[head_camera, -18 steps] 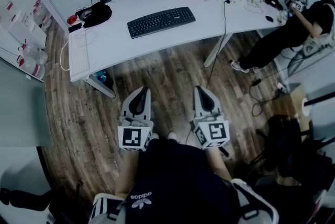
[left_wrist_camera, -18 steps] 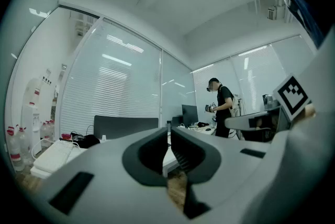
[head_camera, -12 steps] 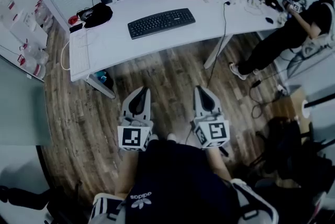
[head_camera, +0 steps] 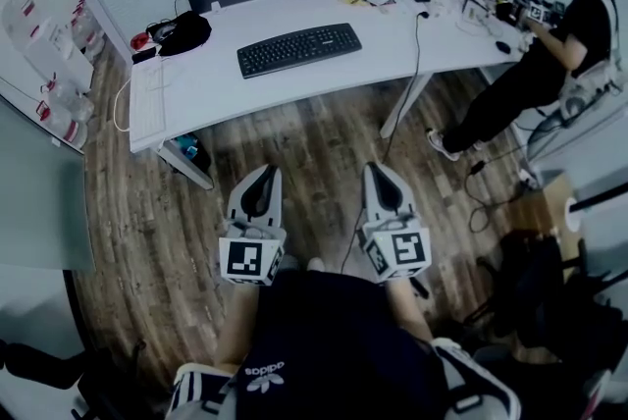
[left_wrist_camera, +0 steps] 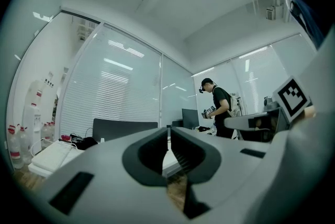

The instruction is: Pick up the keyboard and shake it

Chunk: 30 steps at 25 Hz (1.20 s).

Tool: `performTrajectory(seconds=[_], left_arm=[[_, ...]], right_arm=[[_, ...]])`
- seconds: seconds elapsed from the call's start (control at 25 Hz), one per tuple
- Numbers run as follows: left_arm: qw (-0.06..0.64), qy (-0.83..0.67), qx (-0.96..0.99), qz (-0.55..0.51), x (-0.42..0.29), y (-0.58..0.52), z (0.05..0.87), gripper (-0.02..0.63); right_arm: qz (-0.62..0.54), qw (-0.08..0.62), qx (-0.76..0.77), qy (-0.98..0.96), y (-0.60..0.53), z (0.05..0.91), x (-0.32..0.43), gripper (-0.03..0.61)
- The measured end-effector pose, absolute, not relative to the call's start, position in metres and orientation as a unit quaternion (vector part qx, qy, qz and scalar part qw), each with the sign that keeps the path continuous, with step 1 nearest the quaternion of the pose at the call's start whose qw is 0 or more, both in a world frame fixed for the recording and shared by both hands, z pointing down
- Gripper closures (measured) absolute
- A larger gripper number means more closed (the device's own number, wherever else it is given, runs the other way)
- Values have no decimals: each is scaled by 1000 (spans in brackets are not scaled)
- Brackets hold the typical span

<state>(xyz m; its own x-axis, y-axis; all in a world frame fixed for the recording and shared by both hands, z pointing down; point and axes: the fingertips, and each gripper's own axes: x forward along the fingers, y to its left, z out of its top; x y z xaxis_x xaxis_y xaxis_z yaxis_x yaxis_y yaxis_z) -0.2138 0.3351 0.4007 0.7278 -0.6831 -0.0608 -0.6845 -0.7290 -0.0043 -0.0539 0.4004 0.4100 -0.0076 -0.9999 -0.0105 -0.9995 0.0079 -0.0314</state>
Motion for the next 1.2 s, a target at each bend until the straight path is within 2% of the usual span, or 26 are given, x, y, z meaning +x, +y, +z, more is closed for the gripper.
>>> performTrajectory(seconds=[0.48, 0.76, 1.2], left_arm=[[6, 360, -933, 23, -194, 317, 402, 594], [11, 360, -933, 24, -181, 241, 403, 594], [-22, 356, -934, 20, -159, 145, 409, 594]], right_arm=[[-13, -1, -706, 708, 385, 419, -36, 572], [-23, -4, -708, 706, 319, 420, -19, 572], [-38, -25, -728, 684, 240, 418, 3, 572]])
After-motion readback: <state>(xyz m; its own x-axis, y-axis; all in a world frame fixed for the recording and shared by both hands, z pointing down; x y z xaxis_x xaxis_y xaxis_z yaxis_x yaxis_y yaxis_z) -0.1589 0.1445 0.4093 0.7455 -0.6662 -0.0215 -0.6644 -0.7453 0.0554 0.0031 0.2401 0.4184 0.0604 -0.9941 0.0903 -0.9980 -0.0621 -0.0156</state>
